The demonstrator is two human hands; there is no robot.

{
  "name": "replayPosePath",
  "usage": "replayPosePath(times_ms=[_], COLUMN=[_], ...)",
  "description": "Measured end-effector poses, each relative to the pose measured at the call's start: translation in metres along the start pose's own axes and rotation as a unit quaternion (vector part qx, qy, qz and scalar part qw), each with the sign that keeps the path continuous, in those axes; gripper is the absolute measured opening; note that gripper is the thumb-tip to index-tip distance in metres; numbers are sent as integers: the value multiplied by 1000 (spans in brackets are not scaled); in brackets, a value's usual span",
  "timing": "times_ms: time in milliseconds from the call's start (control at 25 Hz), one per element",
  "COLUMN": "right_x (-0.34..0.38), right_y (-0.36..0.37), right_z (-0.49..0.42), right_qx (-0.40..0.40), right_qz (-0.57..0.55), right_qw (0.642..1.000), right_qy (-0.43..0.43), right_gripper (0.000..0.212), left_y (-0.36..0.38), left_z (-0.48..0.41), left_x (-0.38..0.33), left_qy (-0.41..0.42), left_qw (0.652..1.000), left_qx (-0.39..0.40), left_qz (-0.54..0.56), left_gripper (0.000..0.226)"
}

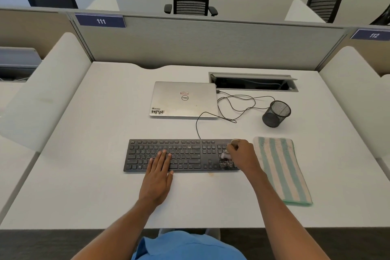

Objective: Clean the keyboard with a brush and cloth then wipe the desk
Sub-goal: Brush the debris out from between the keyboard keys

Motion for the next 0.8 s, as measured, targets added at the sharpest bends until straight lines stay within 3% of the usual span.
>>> replayPosePath(times_ms=[200, 600, 800], right_x=[4, -12, -11], right_y=[17, 26, 27], right_z=[0, -8, -2], right_qx=[48, -18, -22], right_qz=[0, -20, 54], right_qw=[999, 999, 998], right_qy=[-21, 17, 27], right_gripper=[37, 40, 44], left_y=[3, 8, 8], left_z=[0, 2, 3], left_x=[-2, -2, -3], left_qy=[-4, 2, 7], left_qw=[1000, 999, 999], left_qx=[-16, -38, -44], left_qz=[3, -11, -16], left_gripper=[64, 64, 65])
Point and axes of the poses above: each hand's wrist, its own z-axis away from the middle knuckle, its own y-axis out of the palm, x = y × z, the point moved 1 cm from there along -z, towards the middle knuckle, and after that the axes turned 5 degrees about y, right-handed, at the moved point
